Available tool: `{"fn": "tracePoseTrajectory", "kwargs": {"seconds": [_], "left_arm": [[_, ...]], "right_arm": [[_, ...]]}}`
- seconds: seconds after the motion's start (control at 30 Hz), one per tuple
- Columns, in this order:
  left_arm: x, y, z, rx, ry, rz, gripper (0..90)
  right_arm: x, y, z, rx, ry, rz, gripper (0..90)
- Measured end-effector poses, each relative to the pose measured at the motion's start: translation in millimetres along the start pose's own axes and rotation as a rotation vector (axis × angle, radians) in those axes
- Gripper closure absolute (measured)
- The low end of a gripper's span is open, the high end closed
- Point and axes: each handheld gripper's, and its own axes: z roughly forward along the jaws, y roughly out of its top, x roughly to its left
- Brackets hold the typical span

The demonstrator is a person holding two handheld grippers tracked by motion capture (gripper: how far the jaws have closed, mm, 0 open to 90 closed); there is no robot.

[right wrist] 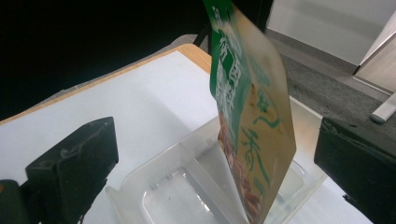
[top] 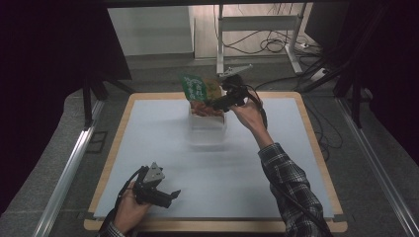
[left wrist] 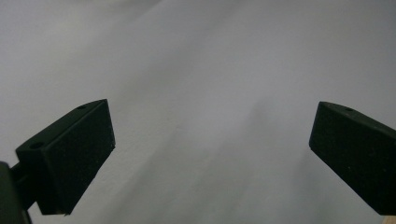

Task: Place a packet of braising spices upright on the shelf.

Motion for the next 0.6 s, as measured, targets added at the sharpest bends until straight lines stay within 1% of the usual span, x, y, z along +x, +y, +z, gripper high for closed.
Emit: {"fn": "tracePoseTrajectory", "kwargs": {"seconds": [0.23, 0.33, 0.43, 0.6], "left_arm": [[-0.1, 0.1, 0.2, 0.000, -0.006, -0.002, 0.2], [-0.1, 0.1, 0.1, 0.001, -0.008, -0.002, 0.2], [-0.3, 0.1, 0.2, 0.001, -0.009, -0.001, 0.2], [-0.3, 0.0, 0.3, 0.002, -0.008, -0.001, 0.2]], "right_arm": [[-0.1, -8.8, -6.1, -0.007, -0.017, -0.007, 0.0], [-0.5, -12.4, -9.8, -0.010, -0.020, -0.001, 0.0], [-1.3, -16.2, -14.3, -0.016, -0.010, 0.006, 0.0], [-1.9, -22.6, -22.8, -0.021, -0.020, 0.007, 0.0]]}}
